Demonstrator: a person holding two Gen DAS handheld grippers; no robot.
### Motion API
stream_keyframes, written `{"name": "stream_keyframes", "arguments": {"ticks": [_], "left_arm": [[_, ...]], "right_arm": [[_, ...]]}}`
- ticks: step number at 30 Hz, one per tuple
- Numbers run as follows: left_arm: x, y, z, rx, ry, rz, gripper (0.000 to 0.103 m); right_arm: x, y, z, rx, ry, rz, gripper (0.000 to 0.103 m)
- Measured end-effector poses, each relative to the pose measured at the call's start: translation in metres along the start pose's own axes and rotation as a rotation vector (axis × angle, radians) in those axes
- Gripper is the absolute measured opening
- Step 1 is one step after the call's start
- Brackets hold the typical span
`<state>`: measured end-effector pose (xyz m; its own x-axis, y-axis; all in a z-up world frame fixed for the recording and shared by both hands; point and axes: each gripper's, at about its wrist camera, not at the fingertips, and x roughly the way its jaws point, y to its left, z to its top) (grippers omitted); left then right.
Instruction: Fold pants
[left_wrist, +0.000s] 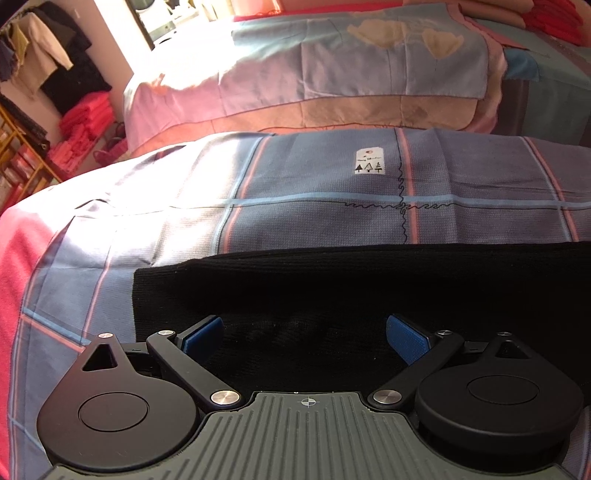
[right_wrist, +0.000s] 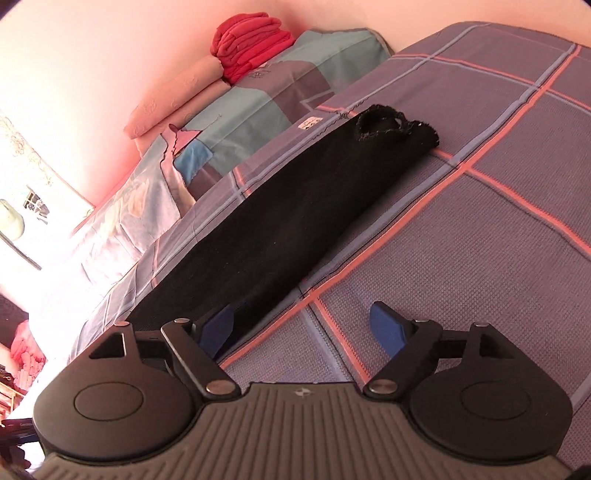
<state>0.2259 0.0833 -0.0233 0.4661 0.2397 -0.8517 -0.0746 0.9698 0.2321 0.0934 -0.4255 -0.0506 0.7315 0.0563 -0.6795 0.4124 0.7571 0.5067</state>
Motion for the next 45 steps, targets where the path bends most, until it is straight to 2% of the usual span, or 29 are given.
{"name": "stream_keyframes", "arguments": {"ticks": [5,11,12,13,16,18,20,21,22,23,24,25,27,28,29,30,32,34,38,41,43,45], "left_arm": [[0.013,-0.012,-0.008,0.022,0.047,-0.028,0.103],[0.017,-0.007,-0.010,0.010,0.055,-0.038,0.103],[0.017,-0.006,-0.010,0.005,0.058,-0.044,0.103],[0.018,-0.005,-0.010,-0.001,0.060,-0.049,0.103],[0.018,-0.002,-0.012,-0.015,0.057,-0.059,0.103],[0.019,-0.001,-0.012,-0.025,0.056,-0.065,0.103],[0.019,0.000,-0.013,-0.031,0.054,-0.070,0.103],[0.020,0.000,-0.013,-0.033,0.054,-0.070,0.103],[0.020,0.001,-0.013,-0.033,0.054,-0.068,0.103],[0.021,0.001,-0.012,-0.030,0.056,-0.066,0.103],[0.021,0.000,-0.011,-0.029,0.059,-0.065,0.103],[0.022,0.000,-0.010,-0.028,0.063,-0.064,0.103],[0.022,-0.001,-0.008,-0.020,0.070,-0.059,0.103],[0.022,-0.002,-0.007,-0.014,0.071,-0.054,0.103],[0.021,-0.002,-0.007,-0.008,0.070,-0.049,0.103],[0.020,-0.003,-0.006,-0.005,0.069,-0.048,0.103],[0.016,-0.003,-0.007,-0.003,0.065,-0.051,0.103],[0.013,-0.002,-0.006,-0.003,0.065,-0.049,0.103],[0.006,0.004,-0.008,-0.001,0.051,-0.032,0.103],[0.002,0.014,-0.009,-0.014,0.048,-0.027,0.103],[-0.001,0.020,-0.010,-0.026,0.044,-0.023,0.103],[-0.003,0.026,-0.012,-0.035,0.042,-0.018,0.103]], "right_arm": [[0.012,0.004,0.010,-0.008,0.010,0.019,0.094],[0.037,0.007,0.031,0.005,0.014,0.034,0.095],[0.039,0.007,0.034,0.018,0.008,0.051,0.102],[0.041,0.009,0.037,0.018,-0.009,0.058,0.103],[0.049,0.008,0.044,-0.001,-0.060,0.071,0.102],[0.048,0.004,0.042,0.068,-0.097,0.073,0.099],[0.046,0.004,0.036,0.113,-0.085,0.114,0.084],[0.051,0.004,0.030,0.129,-0.039,0.153,0.067],[0.054,0.004,0.025,0.119,-0.021,0.174,0.060],[0.052,0.005,0.023,0.089,-0.046,0.169,0.058],[0.055,0.005,0.026,0.073,-0.044,0.159,0.053],[0.057,0.001,0.029,0.101,-0.052,0.148,0.040],[0.063,-0.011,0.037,0.229,-0.046,0.136,0.022],[0.064,-0.016,0.038,0.311,-0.043,0.150,0.022],[0.065,-0.014,0.038,0.329,-0.040,0.143,0.023],[0.064,-0.007,0.040,0.287,-0.038,0.118,0.025],[0.059,0.015,0.044,0.130,-0.054,0.029,0.023],[0.052,0.034,0.042,0.033,-0.085,-0.024,0.021],[0.029,0.089,0.026,-0.235,-0.197,-0.106,0.021],[0.012,0.147,-0.008,-0.571,-0.315,-0.125,0.021],[0.005,0.181,-0.043,-0.797,-0.389,-0.104,0.021],[0.007,0.212,-0.098,-1.079,-0.461,-0.073,0.022]]}}
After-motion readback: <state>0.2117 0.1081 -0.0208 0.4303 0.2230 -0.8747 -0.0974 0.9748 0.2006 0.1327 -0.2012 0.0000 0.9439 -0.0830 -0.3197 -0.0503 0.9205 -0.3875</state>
